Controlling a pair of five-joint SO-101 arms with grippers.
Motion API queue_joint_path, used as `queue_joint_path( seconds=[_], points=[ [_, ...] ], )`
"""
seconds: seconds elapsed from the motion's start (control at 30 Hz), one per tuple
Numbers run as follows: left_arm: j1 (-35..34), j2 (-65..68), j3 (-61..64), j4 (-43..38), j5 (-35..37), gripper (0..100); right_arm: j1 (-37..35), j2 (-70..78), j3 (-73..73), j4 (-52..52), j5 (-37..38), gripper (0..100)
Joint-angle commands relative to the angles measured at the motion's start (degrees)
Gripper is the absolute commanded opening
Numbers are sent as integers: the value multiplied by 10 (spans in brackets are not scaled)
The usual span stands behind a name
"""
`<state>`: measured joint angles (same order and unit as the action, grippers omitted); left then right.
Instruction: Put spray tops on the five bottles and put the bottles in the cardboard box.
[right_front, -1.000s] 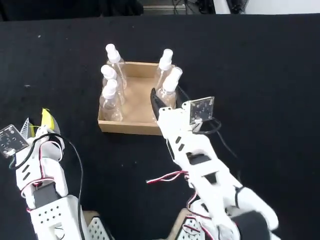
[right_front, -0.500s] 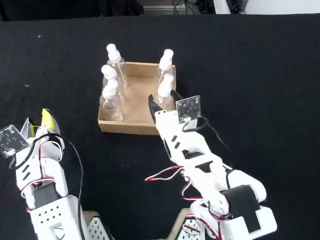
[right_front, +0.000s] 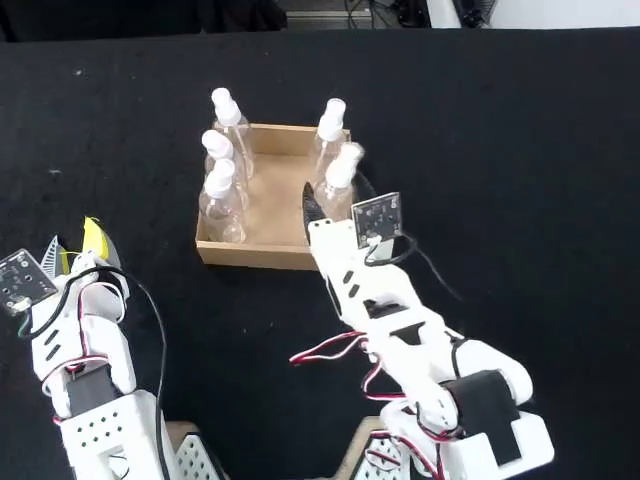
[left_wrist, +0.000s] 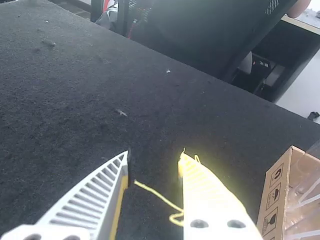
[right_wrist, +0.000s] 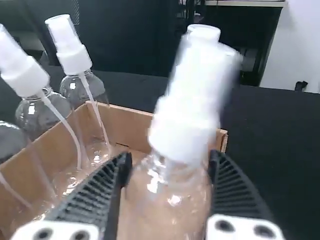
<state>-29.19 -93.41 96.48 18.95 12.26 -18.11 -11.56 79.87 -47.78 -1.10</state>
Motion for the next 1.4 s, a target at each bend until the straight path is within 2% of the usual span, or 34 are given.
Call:
queue_joint_path(
  seconds=[0.0,0.37,0.5,0.73,0.9,1.37],
  points=[
    [-5,-8,14,-1,-5,58,-9,2,-19,-14,6,195],
    [-5,-8,14,-1,-5,58,-33,-2,-4,-15,7,173],
    [-5,-8,14,-1,-5,58,-37,0,-3,-15,45,173],
    [-5,-8,14,-1,-5,58,-33,-2,-4,-15,55,173],
    [-5,-8,14,-1,-5,58,-34,1,-5,-15,123,171],
    [-5,-8,14,-1,-5,58,-34,2,-7,-15,126,171]
  ],
)
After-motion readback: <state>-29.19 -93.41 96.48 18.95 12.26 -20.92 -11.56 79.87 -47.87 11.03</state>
